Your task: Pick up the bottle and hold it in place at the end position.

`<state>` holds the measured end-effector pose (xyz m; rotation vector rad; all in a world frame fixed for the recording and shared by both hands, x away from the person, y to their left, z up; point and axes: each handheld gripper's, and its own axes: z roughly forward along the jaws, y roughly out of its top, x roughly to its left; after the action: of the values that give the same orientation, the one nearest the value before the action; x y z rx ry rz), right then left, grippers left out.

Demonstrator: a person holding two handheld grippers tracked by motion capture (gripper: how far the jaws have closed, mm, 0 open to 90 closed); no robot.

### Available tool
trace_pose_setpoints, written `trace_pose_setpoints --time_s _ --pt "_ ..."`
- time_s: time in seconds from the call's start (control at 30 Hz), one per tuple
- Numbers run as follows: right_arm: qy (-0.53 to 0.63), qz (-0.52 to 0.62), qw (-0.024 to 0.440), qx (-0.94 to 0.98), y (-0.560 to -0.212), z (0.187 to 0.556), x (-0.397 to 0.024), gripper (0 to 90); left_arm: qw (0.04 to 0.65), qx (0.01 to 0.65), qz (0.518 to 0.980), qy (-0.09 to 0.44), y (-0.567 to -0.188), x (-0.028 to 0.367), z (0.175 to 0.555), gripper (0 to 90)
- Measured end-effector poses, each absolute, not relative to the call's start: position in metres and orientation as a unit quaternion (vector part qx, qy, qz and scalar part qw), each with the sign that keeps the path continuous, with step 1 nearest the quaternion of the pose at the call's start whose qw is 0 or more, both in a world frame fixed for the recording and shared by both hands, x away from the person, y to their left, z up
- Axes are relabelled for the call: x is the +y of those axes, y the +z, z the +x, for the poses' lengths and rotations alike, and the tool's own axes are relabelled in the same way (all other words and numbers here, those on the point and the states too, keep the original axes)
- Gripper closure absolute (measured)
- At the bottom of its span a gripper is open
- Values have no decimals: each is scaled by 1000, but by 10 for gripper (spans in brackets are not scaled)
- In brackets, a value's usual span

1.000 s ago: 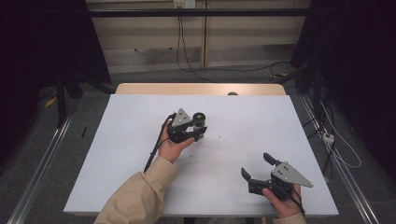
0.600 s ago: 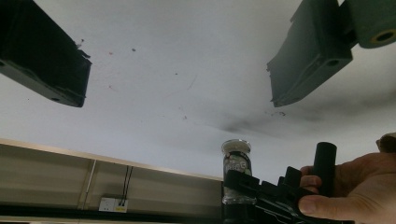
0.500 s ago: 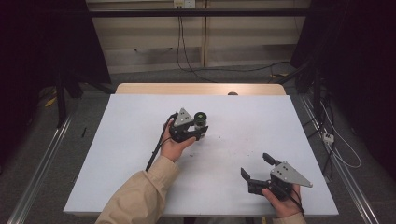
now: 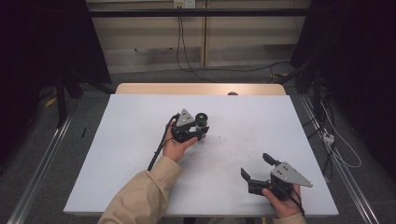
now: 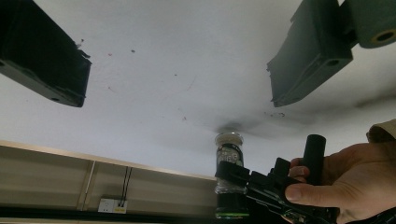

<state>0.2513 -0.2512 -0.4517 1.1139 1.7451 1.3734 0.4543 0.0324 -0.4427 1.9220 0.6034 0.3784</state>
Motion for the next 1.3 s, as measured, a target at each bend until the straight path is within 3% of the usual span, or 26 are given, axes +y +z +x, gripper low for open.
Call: trace_pose_setpoints --time_s 1.3 --pt "524 423 321 665 -452 252 -252 45 523 256 795 172 -444 31 458 531"
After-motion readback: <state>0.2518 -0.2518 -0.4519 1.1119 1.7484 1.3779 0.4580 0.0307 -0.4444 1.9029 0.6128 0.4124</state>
